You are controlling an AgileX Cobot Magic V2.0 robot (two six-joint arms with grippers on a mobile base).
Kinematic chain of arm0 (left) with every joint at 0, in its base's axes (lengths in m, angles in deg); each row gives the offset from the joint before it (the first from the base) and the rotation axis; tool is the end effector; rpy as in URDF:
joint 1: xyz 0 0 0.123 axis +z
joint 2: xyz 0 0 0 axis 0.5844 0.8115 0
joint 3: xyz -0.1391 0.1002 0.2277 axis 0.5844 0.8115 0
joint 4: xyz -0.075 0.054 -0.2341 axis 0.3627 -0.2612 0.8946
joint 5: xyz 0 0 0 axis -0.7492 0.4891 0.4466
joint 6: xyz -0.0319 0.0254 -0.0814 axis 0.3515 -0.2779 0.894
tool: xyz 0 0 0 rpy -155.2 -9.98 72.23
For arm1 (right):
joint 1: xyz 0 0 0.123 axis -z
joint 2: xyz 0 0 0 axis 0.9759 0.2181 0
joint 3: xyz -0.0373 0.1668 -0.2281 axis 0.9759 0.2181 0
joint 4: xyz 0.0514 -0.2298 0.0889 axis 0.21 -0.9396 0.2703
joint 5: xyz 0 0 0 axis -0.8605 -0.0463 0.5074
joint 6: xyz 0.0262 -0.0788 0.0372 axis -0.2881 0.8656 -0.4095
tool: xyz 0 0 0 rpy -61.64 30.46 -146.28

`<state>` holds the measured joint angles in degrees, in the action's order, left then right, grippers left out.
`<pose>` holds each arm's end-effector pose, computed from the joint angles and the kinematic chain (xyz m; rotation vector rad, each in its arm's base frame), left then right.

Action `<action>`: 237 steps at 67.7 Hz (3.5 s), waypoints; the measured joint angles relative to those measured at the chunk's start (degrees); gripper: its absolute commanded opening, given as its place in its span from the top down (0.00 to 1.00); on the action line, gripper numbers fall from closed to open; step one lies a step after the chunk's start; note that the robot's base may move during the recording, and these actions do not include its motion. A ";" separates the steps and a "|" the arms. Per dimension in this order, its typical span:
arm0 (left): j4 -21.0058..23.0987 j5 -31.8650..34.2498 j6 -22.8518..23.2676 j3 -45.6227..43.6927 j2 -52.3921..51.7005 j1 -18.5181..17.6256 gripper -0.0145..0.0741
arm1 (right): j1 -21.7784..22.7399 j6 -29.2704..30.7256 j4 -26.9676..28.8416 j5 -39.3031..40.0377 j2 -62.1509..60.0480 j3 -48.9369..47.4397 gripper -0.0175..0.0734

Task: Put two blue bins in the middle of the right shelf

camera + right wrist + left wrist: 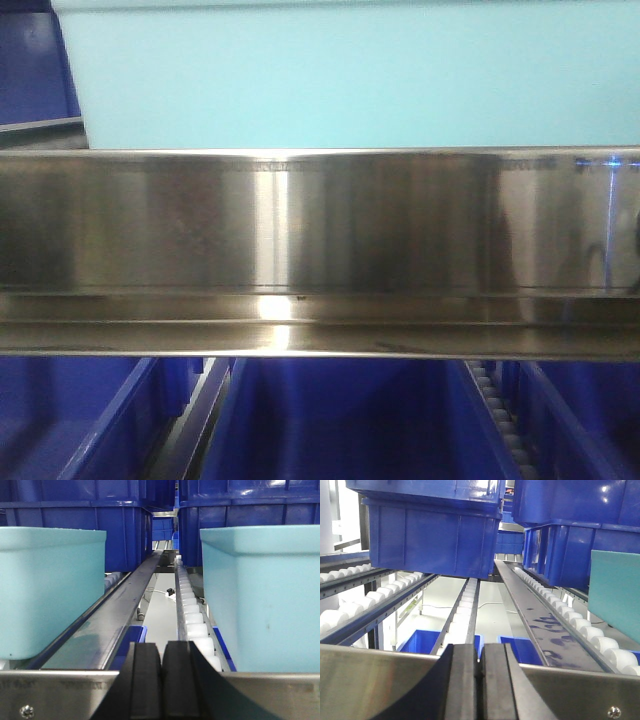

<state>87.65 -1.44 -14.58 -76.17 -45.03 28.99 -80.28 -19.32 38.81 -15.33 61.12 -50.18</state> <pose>0.0565 -0.0067 0.2080 0.0434 1.5359 -0.1429 0.0566 0.0039 0.2043 0.0045 1.5796 0.1008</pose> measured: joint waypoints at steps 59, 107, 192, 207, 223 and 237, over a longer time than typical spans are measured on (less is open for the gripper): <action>0.00 4.73 0.00 0.00 0.00 0.00 0.96 | 0.00 0.00 0.00 3.83 0.00 0.00 0.99; -0.60 -4.65 -0.11 -21.36 4.84 0.00 0.72 | 0.00 0.00 0.00 -9.28 5.63 -25.76 0.73; -2.33 -54.95 3.49 -91.58 77.26 -26.19 0.24 | -10.84 -1.28 -0.51 -54.54 68.69 -82.54 0.18; -7.44 -63.80 7.13 -98.99 87.79 -26.07 0.24 | -10.84 -5.49 -4.08 -61.14 77.96 -88.04 0.18; -4.68 -65.14 8.07 -99.37 95.61 -22.60 0.24 | -11.45 -6.57 -4.19 -61.10 85.05 -88.36 0.18; -4.01 -65.14 8.18 -99.37 99.61 -21.58 0.24 | -11.45 -6.63 -3.44 -58.32 89.85 -88.36 0.18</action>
<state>83.64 -66.57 -6.40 -175.54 54.58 7.41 -91.74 -25.95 35.37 -73.65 150.97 -138.54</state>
